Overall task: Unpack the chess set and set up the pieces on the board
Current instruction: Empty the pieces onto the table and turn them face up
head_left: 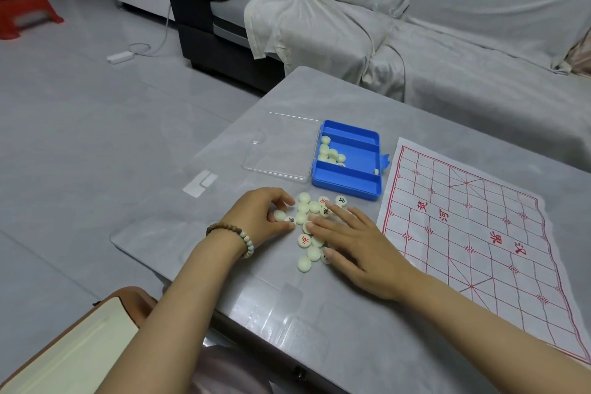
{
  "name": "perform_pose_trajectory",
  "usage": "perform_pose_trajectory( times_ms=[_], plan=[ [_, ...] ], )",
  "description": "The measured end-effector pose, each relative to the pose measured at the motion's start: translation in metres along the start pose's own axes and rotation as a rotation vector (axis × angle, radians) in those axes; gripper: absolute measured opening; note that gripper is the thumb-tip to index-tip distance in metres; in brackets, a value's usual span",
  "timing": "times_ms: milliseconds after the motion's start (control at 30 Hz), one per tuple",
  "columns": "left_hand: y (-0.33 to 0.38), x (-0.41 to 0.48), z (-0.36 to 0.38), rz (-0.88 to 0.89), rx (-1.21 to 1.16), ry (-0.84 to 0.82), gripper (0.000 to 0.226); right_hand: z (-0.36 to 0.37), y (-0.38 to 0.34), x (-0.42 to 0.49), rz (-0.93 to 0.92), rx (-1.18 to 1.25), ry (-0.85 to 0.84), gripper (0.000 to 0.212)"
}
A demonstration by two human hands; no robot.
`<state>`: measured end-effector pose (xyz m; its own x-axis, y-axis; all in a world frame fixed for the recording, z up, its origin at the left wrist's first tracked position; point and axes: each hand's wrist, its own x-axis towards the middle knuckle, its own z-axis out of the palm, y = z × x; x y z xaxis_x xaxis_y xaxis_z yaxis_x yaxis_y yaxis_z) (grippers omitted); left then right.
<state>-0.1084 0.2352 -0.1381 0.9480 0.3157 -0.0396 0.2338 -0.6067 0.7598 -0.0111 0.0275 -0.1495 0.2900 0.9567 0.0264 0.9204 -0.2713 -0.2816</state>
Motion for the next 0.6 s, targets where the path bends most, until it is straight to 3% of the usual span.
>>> perform_pose_trajectory(
  times_ms=[133, 267, 433, 600],
  plan=[
    [-0.002, 0.002, -0.002, -0.013, 0.011, -0.005, 0.028, 0.003, -0.002, 0.001, -0.005, -0.020, -0.023, 0.052],
    [-0.006, 0.004, -0.001, -0.016, -0.022, 0.032, 0.025, -0.004, 0.001, 0.005, 0.044, 0.099, 0.106, 0.047],
    [-0.002, 0.020, 0.005, 0.005, -0.015, 0.342, 0.020, -0.032, 0.027, 0.040, 0.332, 0.344, 0.338, 0.042],
    [0.004, 0.045, 0.016, 0.060, 0.079, 0.426, 0.034, -0.042, 0.066, 0.096, 0.592, 0.363, 0.197, 0.052]
  ],
)
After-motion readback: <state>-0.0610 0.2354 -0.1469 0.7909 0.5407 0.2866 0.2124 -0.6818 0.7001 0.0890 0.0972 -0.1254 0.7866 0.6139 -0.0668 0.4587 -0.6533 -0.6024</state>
